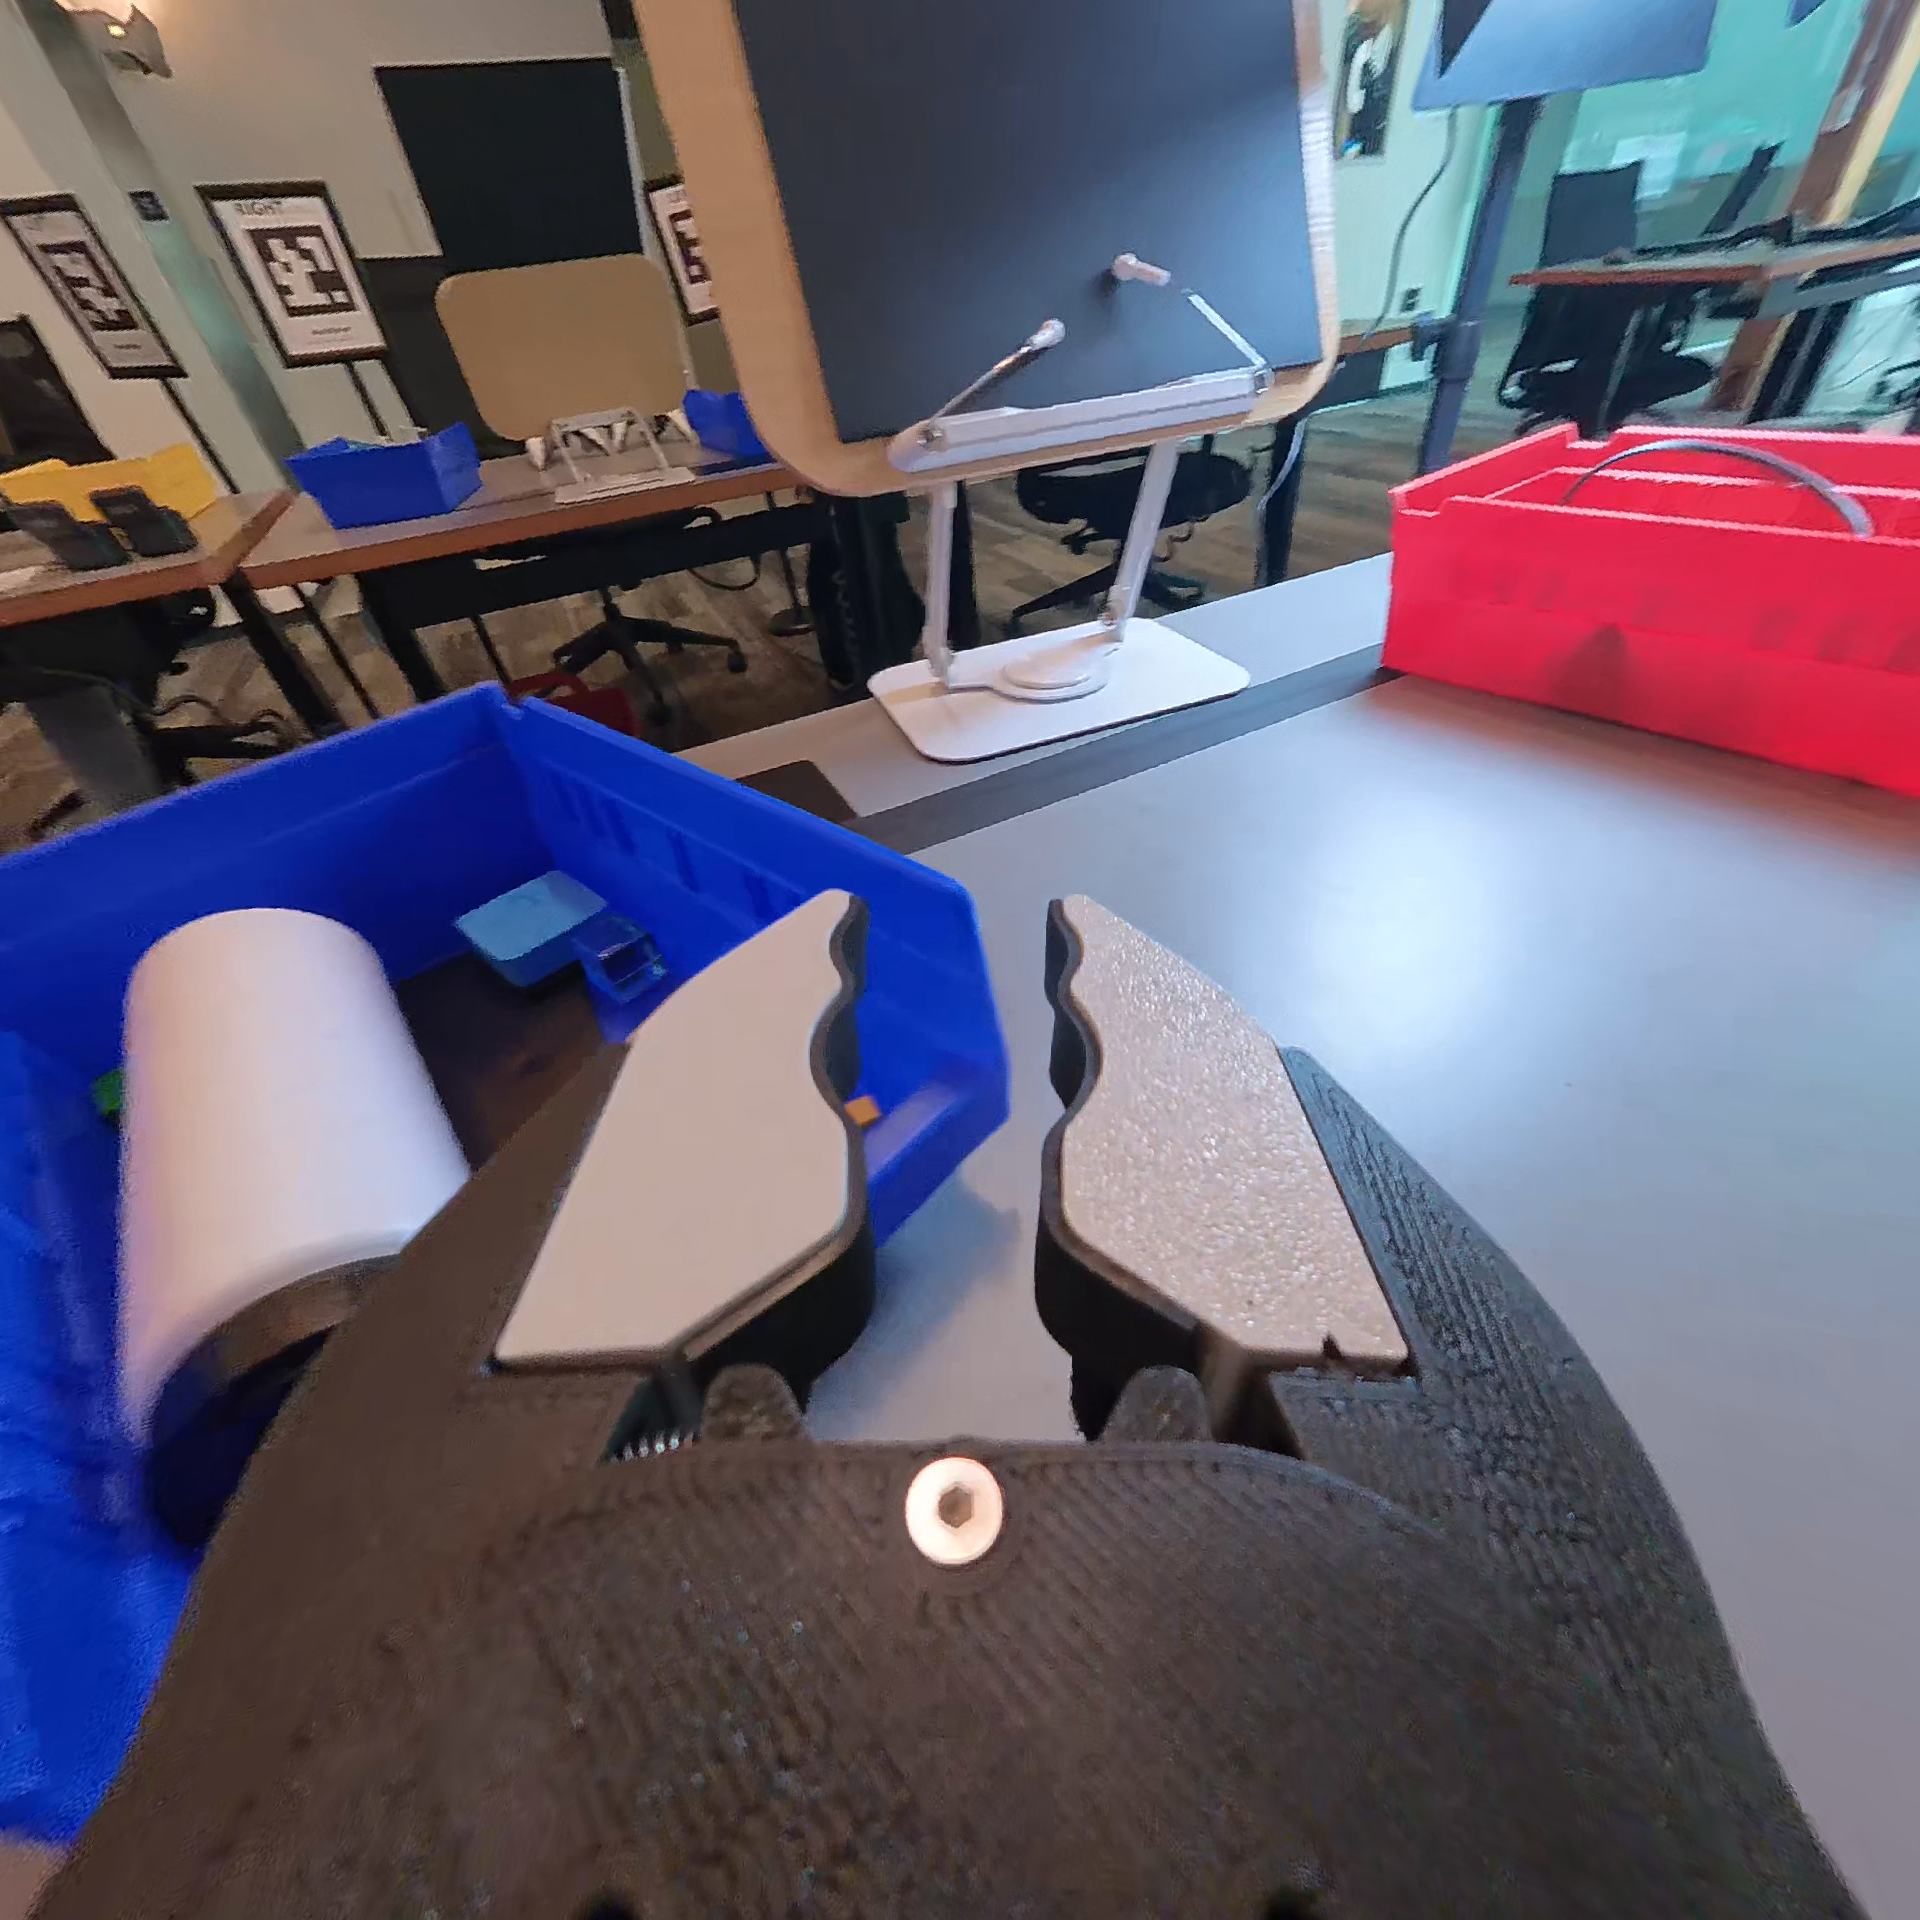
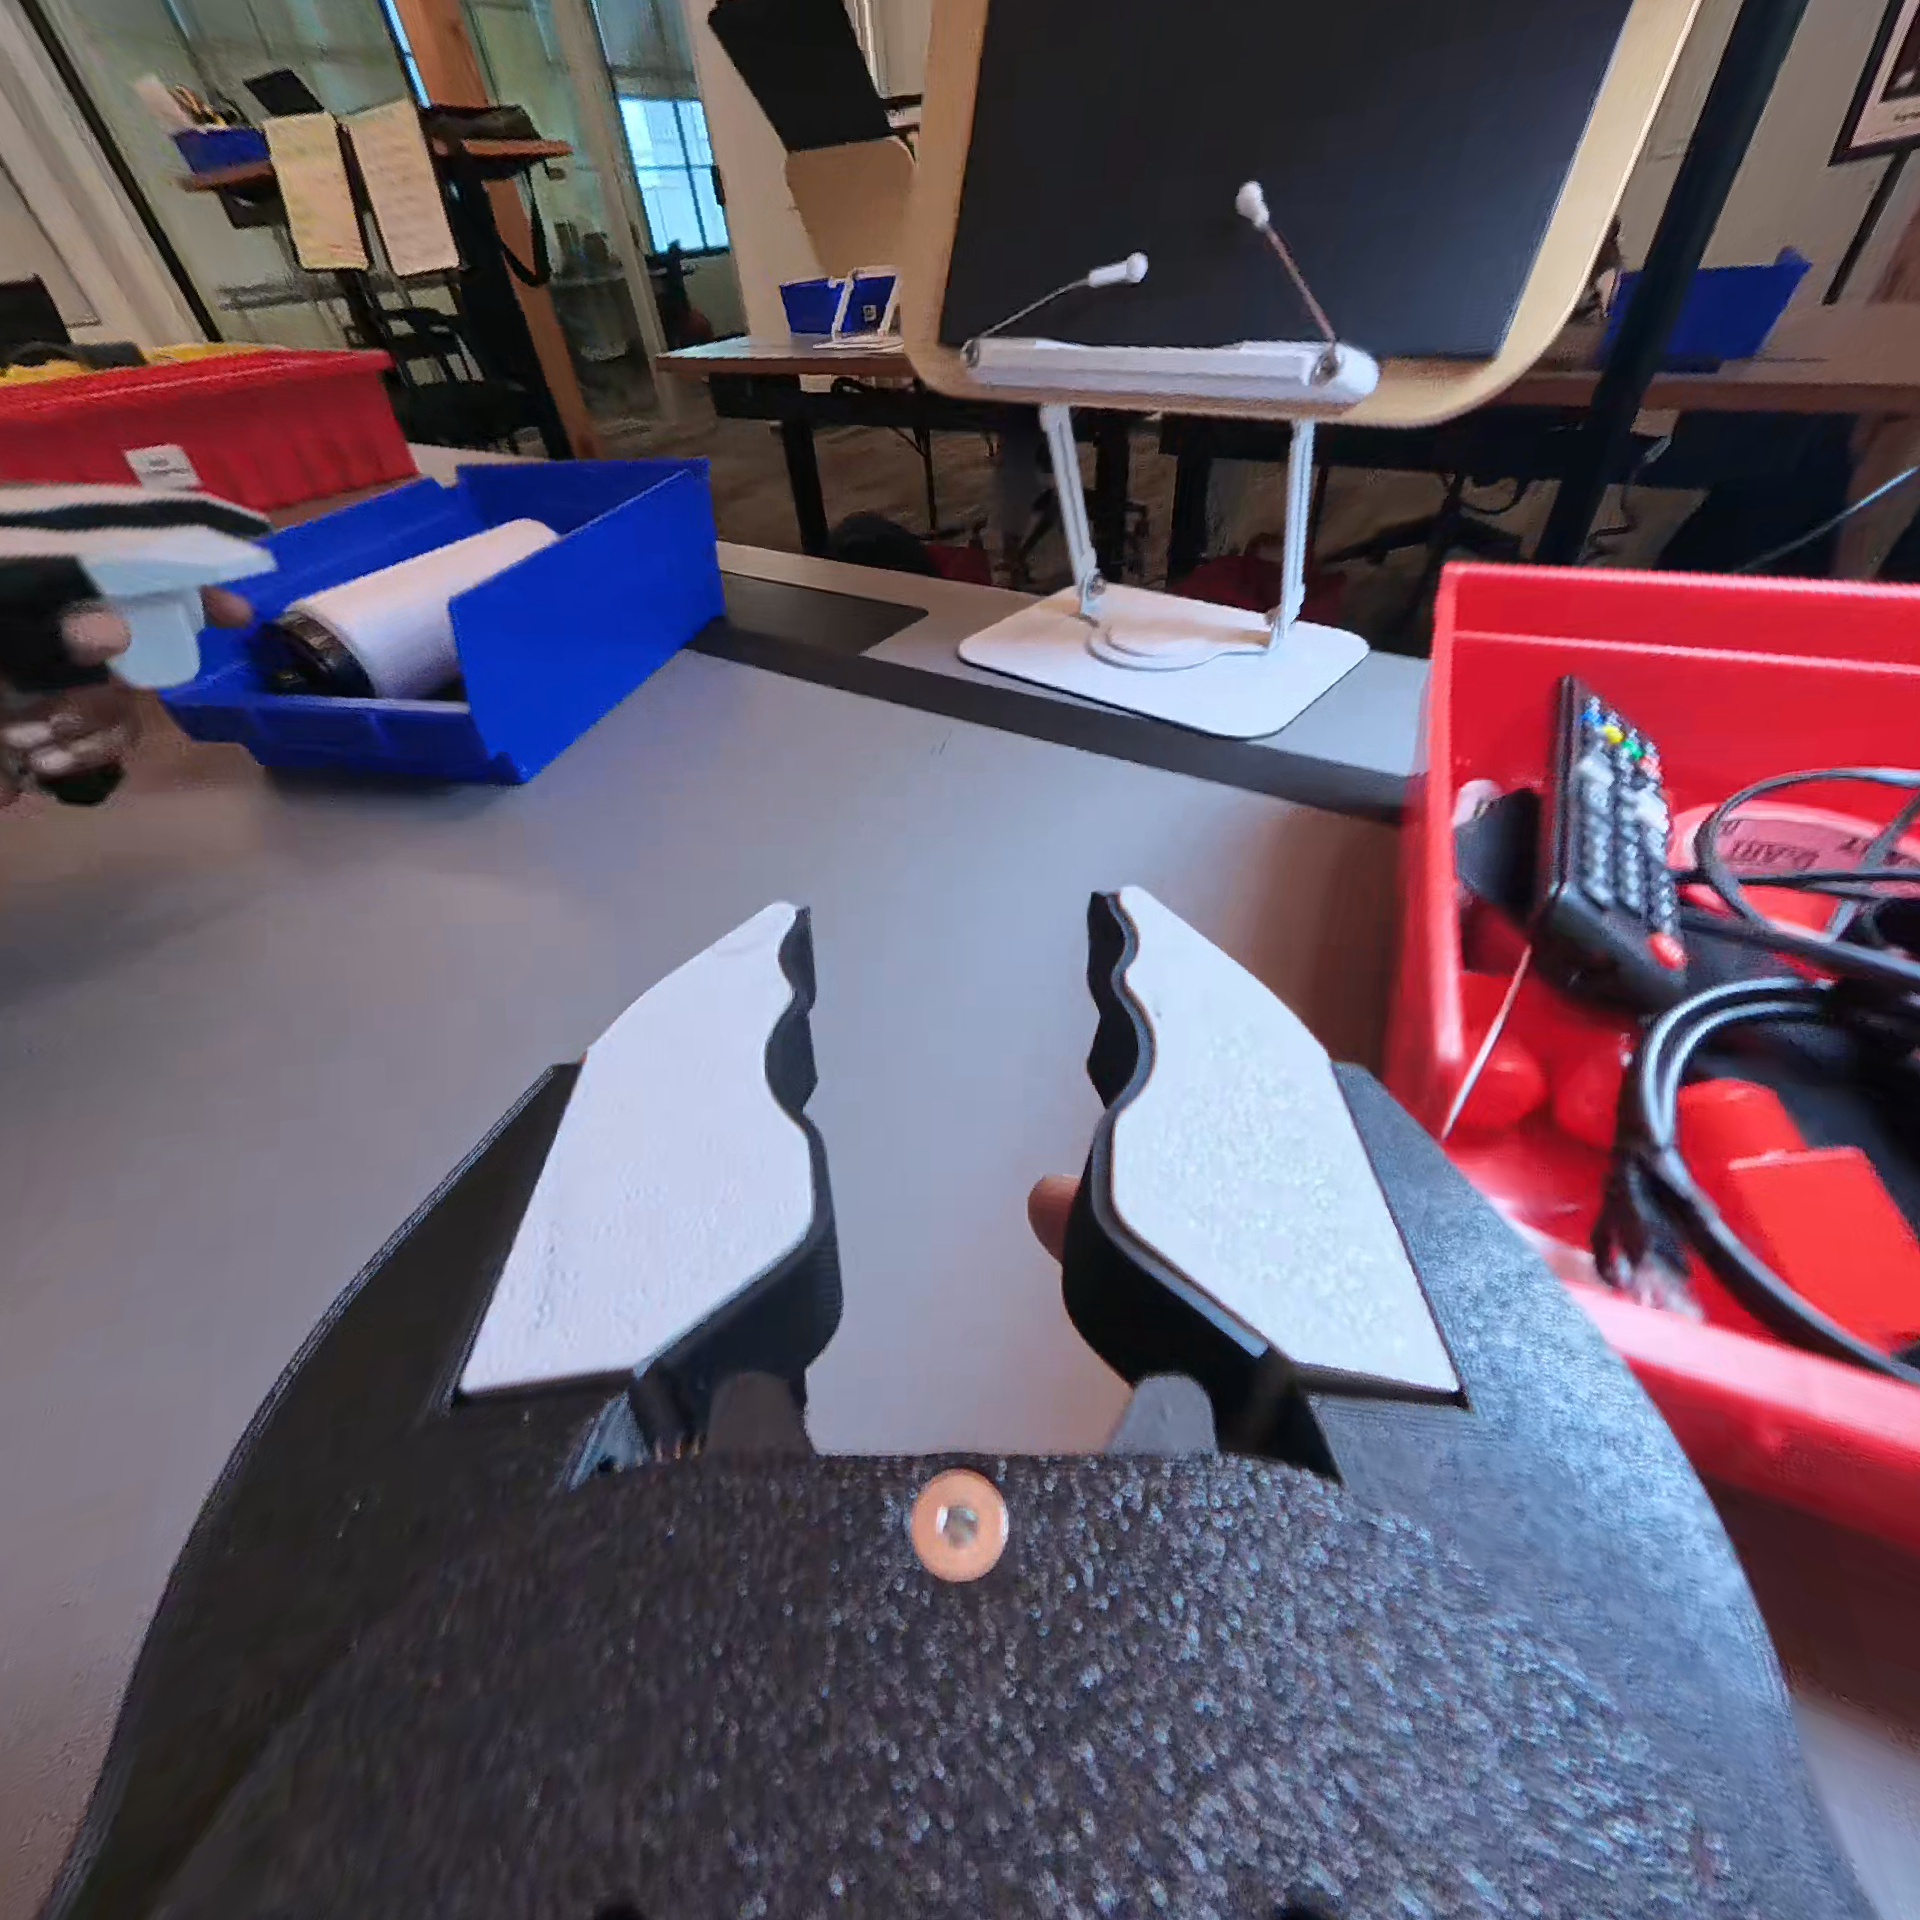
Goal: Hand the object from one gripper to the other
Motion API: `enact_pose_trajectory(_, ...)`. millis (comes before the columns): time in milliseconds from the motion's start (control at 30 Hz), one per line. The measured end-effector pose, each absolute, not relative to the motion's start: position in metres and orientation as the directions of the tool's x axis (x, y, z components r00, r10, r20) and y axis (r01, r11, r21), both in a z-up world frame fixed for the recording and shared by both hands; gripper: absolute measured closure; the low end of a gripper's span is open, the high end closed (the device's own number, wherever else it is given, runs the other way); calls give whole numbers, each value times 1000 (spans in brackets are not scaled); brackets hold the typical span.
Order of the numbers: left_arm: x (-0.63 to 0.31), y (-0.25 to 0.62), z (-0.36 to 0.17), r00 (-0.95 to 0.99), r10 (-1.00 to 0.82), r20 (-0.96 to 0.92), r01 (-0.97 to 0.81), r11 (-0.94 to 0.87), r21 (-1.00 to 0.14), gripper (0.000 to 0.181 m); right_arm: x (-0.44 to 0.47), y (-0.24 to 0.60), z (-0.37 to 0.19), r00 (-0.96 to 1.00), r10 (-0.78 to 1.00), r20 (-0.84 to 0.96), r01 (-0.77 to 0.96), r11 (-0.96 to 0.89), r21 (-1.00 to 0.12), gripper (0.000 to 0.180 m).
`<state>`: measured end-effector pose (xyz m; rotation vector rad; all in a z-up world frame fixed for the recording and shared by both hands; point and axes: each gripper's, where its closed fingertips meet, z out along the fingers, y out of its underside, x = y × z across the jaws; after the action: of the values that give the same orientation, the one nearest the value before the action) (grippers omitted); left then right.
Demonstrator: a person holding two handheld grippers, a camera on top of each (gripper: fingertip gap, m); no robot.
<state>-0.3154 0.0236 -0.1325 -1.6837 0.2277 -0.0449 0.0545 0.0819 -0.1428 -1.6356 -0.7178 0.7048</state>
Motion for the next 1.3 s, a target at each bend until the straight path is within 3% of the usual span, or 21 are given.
enact_pose_trajectory(333, -424, 27, -94, 982, -26, -188, -183, -395, -900, 134, 38, 63, -152, 549, 834, -55, 54, -102, -993, 132)
enact_pose_trajectory(533, -468, 56, -122, 974, -68, -218, -203, -696, -689, 130, 28, 50, -171, 500, 864, -65, 92, -127, -988, 132)
enact_pose_trajectory(667, -469, 74, -156, 992, -61, -109, -109, -842, -529, 124, 25, 49, -169, 490, 869, -61, 91, -121, -989, 132)
enact_pose_trajectory(900, -499, 95, -190, 981, 95, -167, 43, -956, -291, 116, 20, 42, -178, 469, 883, -24, 135, -99, -986, 134)
enact_pose_trajectory(1033, -507, 89, -216, 972, 98, -216, 69, -988, -139, 111, 19, 40, -177, 459, 887, 54, 174, -30, -984, 135)
enact_pose_trajectory(1300, -510, 86, -243, 943, 62, -326, 60, -998, -16, 87, 24, 35, -167, 451, 885, 118, 176, 42, -984, 139)
